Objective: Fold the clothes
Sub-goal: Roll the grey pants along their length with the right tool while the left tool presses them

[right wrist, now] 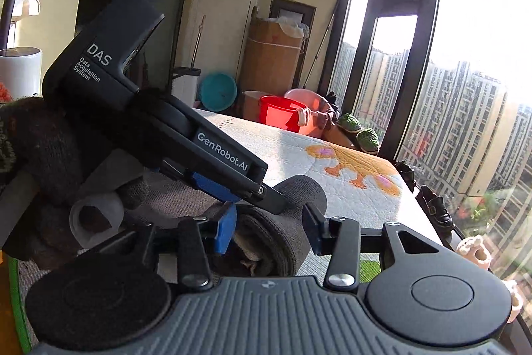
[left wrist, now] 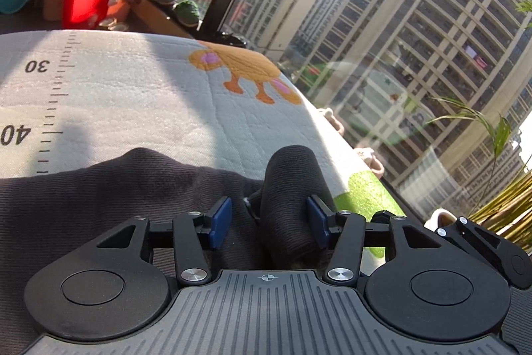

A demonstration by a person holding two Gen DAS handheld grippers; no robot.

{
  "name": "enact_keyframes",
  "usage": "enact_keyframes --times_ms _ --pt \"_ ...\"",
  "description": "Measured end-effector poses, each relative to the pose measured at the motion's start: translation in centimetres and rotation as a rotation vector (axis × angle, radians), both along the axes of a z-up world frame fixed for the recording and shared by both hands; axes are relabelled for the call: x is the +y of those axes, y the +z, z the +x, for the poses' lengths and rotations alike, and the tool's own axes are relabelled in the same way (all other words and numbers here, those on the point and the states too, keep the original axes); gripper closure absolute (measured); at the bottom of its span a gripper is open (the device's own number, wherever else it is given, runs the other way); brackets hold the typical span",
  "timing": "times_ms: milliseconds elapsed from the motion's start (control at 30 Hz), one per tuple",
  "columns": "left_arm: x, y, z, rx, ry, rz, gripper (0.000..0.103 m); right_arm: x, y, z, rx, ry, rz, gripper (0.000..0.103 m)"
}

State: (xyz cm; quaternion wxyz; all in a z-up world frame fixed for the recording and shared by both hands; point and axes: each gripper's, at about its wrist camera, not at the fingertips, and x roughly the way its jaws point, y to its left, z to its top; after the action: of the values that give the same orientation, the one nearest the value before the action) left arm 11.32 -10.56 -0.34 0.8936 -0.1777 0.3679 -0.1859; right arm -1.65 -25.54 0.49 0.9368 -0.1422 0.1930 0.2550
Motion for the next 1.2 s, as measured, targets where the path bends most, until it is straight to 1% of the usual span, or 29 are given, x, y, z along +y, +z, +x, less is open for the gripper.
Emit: enact_keyframes --times_ms 67,133,167,267,300,433,467,500,567,600,633,700,767,800,833,867,900,933,967,1000,1033,1133,1200 --pt "0.4 0.0 -0.3 0.000 0.001 -0.003 0.046 0.3 -0.6 0.5 0.061 0.016 0.009 0.060" --pt "0.7 0.0 -0.4 0.005 -0.001 -0.008 0.046 0.1 -1.4 1.2 0.130 0.007 0.032 0.062" --pt "0.9 0.1 -0.5 0.008 0.002 -0.020 0.046 -0.1 -1.5 1.3 0.144 0.005 0.039 0.062" --pt "0.7 1.0 -1.0 -0.028 0.009 -0.038 0.052 -0.5 -1.6 1.1 0.161 0.003 0.041 0.061" --pt "0.5 1.4 -1.0 -0.043 0.007 -0.038 0.052 -0.6 -1.6 1.2 0.163 0.006 0.037 0.061" --pt "-0.7 1.3 -0.1 -0.039 0.003 0.002 0.051 -1.1 -1.2 1.1 0.172 0.004 0.056 0.061" --pt "-0.8 0.9 0.1 -0.029 0.005 0.014 0.051 -1.3 -1.0 1.2 0.180 -0.004 0.077 0.061" --pt "-0.6 0.6 0.1 -0.022 0.010 0.010 0.050 -2.0 -0.8 1.3 0.201 -0.018 0.120 0.061" --pt "0.1 0.0 0.0 -0.009 0.020 -0.002 0.048 -3.9 -0.5 1.8 0.268 -0.052 0.256 0.061" --pt "0.5 -0.2 -0.2 -0.002 0.027 -0.016 0.048 -4.7 -0.5 2.0 0.300 -0.073 0.316 0.059" --pt "1.0 -0.3 -0.3 0.005 0.033 -0.032 0.048 -5.7 -0.8 2.6 0.349 -0.106 0.394 0.056" --pt "1.6 -0.4 -0.7 0.015 0.040 -0.053 0.048 -7.0 -1.8 3.7 0.438 -0.162 0.530 0.053" --pt "1.7 -0.4 -1.1 0.016 0.045 -0.059 0.048 -7.6 -3.5 5.2 0.560 -0.186 0.670 0.047" --pt "1.7 -0.4 -1.2 0.015 0.046 -0.059 0.048 -7.6 -4.3 5.7 0.610 -0.187 0.719 0.041" --pt "1.7 -0.4 -1.2 0.013 0.048 -0.059 0.048 -7.3 -5.0 6.0 0.638 -0.187 0.745 0.037" --pt "1.7 -0.4 -1.3 0.011 0.049 -0.059 0.048 -6.9 -5.2 6.6 0.626 -0.188 0.733 0.037" --pt "1.7 -0.3 -1.2 0.011 0.052 -0.062 0.048 -6.4 -5.2 7.2 0.601 -0.190 0.711 0.043" --pt "1.8 -0.3 -1.1 0.011 0.054 -0.066 0.048 -6.1 -5.1 7.5 0.587 -0.192 0.693 0.051" --pt "1.8 -0.3 -1.0 0.010 0.057 -0.069 0.048 -6.1 -5.0 7.7 0.576 -0.191 0.694 0.056" --pt "1.8 -0.2 -0.9 0.006 0.056 -0.071 0.048 -6.4 -4.9 8.0 0.563 -0.188 0.697 0.064" --pt "1.7 0.0 -0.8 0.001 0.054 -0.072 0.048 -6.5 -4.7 8.1 0.540 -0.187 0.686 0.066" --pt "1.1 0.7 -0.6 -0.016 0.031 -0.088 0.048 -6.4 -2.8 6.7 0.405 -0.186 0.561 0.067" --pt "0.7 1.2 -0.5 -0.026 0.020 -0.092 0.047 -5.9 -1.4 5.7 0.300 -0.193 0.426 0.067"
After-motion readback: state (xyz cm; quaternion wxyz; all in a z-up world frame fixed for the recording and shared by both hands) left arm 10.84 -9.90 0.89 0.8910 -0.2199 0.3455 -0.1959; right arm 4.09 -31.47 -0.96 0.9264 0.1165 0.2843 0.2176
